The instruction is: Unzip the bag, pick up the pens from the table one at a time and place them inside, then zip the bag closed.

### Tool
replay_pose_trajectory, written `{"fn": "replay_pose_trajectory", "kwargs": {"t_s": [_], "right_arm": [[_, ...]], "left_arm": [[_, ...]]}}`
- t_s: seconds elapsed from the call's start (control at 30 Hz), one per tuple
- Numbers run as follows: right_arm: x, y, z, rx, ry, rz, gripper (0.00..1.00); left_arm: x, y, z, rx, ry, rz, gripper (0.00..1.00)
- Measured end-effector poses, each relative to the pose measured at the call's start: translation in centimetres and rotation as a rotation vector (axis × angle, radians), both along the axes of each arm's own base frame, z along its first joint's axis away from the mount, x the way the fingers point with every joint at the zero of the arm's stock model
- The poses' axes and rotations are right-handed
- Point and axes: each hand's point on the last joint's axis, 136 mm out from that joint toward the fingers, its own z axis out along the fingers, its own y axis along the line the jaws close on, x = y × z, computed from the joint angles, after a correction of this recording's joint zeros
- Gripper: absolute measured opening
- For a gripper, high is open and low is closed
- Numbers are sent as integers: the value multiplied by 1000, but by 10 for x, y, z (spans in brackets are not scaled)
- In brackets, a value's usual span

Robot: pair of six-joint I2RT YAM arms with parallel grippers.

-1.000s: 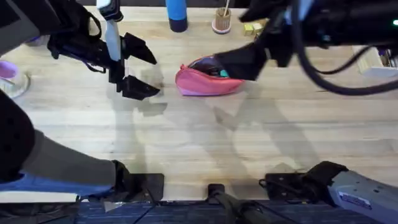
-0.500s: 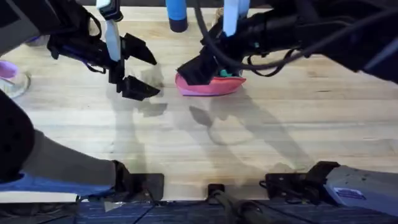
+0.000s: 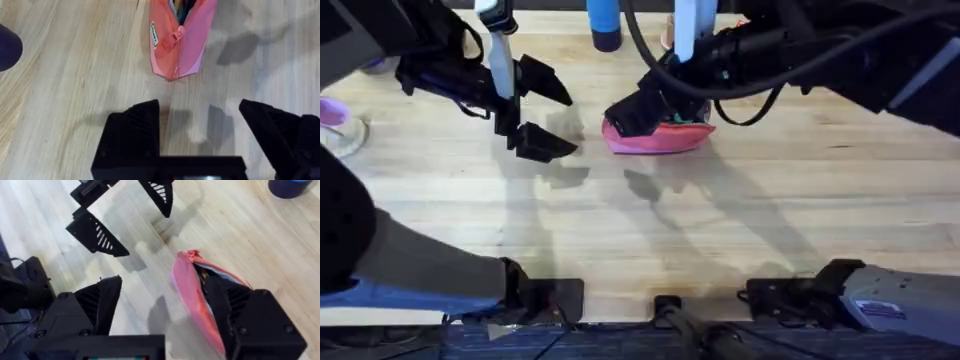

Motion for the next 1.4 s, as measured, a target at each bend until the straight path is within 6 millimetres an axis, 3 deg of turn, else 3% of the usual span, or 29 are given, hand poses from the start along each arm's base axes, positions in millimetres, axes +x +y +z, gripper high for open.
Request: {"fn": "replay_pose_trajectory", "kwargs": {"t_s": [0.53, 0.7, 0.87, 1.1, 1.23, 1.4], "right_arm": [[4, 0, 2, 9, -4, -26, 997], [7, 2, -9, -4, 54, -50, 997], [15, 8, -22, -45, 130, -67, 996], [30, 20, -18, -81, 185, -75, 996], [40, 27, -29, -111, 208, -66, 996], [46, 32, -57, -155, 242, -51, 996]], "left_arm": [[0, 0, 0, 1, -1, 0, 995], [0, 0, 0, 0, -1, 0, 995], [0, 0, 0, 1, -1, 0, 995], [0, 0, 0, 1, -1, 0, 995], [0, 0, 0, 0, -1, 0, 995], [0, 0, 0, 0, -1, 0, 995]]}}
